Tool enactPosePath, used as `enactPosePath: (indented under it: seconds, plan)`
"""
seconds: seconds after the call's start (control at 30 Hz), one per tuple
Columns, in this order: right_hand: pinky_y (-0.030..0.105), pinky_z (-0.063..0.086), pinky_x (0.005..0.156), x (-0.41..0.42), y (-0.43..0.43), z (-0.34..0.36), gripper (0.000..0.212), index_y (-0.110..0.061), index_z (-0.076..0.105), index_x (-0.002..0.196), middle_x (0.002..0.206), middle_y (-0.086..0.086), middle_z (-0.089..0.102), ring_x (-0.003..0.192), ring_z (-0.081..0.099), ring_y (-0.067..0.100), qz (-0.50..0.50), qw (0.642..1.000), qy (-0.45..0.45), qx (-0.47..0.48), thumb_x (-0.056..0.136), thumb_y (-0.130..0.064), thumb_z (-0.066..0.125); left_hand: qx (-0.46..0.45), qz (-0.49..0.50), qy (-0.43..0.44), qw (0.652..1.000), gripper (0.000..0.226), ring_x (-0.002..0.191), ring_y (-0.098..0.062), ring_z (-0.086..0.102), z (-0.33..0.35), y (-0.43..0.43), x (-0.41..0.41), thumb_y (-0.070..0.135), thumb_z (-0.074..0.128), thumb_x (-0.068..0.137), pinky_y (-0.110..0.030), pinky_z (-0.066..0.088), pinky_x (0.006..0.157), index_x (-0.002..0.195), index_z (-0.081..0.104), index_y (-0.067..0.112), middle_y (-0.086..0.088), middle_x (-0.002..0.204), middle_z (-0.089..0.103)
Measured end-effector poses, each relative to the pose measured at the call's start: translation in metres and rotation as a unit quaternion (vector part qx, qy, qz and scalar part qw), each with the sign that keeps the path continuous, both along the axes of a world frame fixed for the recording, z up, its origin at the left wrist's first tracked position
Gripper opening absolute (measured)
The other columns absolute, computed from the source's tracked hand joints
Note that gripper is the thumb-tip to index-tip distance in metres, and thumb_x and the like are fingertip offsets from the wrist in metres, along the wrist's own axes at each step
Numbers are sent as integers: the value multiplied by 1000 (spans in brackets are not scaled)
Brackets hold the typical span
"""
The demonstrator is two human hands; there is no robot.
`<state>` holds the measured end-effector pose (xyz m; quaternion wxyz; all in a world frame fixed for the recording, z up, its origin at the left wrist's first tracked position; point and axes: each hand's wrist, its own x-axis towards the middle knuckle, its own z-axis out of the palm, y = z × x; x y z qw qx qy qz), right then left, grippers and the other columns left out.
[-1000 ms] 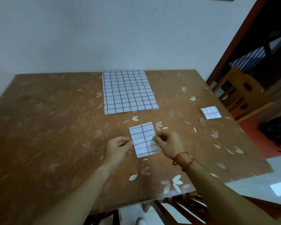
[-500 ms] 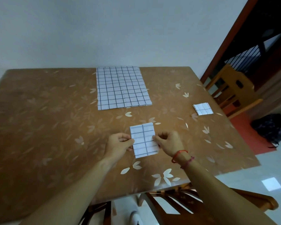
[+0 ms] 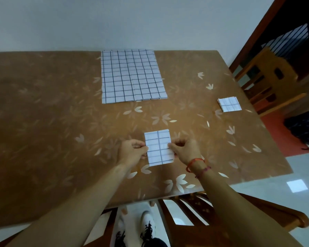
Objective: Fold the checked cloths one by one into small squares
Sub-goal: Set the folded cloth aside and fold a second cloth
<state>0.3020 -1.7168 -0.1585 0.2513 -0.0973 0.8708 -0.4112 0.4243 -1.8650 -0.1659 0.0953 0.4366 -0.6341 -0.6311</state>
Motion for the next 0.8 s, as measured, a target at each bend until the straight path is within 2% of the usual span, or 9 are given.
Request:
enactPosePath:
  seconds: [0.13,0.3,0.37,0.43,0.53,0.6,0.7,0.8]
  plan:
    - [41,59,73,-5,5,-20,19,-26,64,63,74,-4,70,74,69,17,-15,999,-18,25,76,-25,78,-11,1,-33,999,19,52,-17,64,-22,6,-9,-1,73,76,-29,53,53,71,65,16,-6,70,69]
    - [38,58,76,-11,9,-47,15,-24,66,66,75,-4,69,75,67,18,4,998,-18,60,77,-25,76,4,-2,-60,998,12,44,-8,58,-49,15,-18,-5,69,78,-19,46,43,78,64,6,-14,68,66]
    - [37,57,77,-13,8,-56,9,-17,72,75,78,0,71,75,67,18,11,997,-27,72,78,-26,75,-1,-7,-68,998,11,41,-4,57,-57,16,-19,-6,69,78,-17,46,42,82,65,3,-12,65,64]
    - [37,57,78,-15,8,-64,15,-14,75,86,81,1,72,75,67,18,14,996,-38,81,78,-27,75,-10,-7,-79,997,11,40,-2,57,-65,17,-21,-6,70,78,-17,47,42,83,65,3,-9,65,63]
    - [40,58,78,-16,6,-73,17,-15,75,88,78,-1,71,75,68,18,15,995,-52,83,77,-28,75,-22,-5,-95,995,11,40,-3,57,-75,18,-22,-5,71,77,-18,49,43,84,66,2,-6,63,63]
    - [41,58,77,-16,6,-75,14,-17,75,84,77,-1,72,74,68,19,19,995,-54,82,76,-28,76,-36,-8,-99,994,11,42,-5,59,-79,19,-23,-5,71,76,-21,51,46,85,67,0,-5,63,64]
    - [40,58,78,-18,8,-81,10,-20,74,79,77,-1,73,78,69,21,22,994,-42,93,75,-29,76,-58,-20,-115,992,12,54,-18,64,-82,19,-24,-2,73,77,-32,57,61,87,69,2,-8,71,67]
    - [23,58,68,-17,15,-79,8,-16,72,77,53,-10,63,67,61,23,48,988,-79,126,82,-22,71,-77,-35,-128,988,13,64,-24,68,-86,22,-23,1,74,76,-37,59,66,89,71,1,-11,76,70]
